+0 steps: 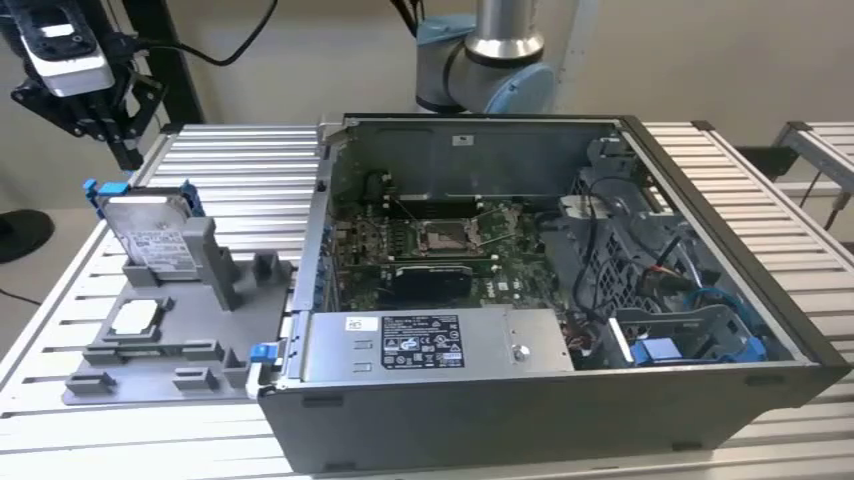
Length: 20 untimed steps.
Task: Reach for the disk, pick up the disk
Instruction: 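Reach for the disk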
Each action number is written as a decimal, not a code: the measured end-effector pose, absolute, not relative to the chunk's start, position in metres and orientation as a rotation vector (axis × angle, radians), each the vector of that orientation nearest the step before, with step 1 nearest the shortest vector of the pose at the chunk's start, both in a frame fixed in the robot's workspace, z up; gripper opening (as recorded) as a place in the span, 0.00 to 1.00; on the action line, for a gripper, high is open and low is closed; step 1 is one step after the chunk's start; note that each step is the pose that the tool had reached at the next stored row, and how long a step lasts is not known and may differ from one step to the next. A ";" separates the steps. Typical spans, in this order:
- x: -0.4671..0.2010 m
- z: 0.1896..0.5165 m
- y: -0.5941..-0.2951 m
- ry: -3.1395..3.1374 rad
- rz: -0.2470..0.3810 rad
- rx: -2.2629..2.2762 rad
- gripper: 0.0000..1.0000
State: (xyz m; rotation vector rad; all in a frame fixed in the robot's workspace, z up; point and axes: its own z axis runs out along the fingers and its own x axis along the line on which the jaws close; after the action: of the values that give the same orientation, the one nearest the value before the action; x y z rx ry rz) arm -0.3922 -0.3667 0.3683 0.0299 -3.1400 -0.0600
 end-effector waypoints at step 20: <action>-0.429 0.367 -0.357 -3.141 -0.069 0.032 0.00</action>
State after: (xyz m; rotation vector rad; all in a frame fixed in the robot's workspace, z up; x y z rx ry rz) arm -0.4291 -0.3568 0.3671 0.0319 -3.1405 -0.0694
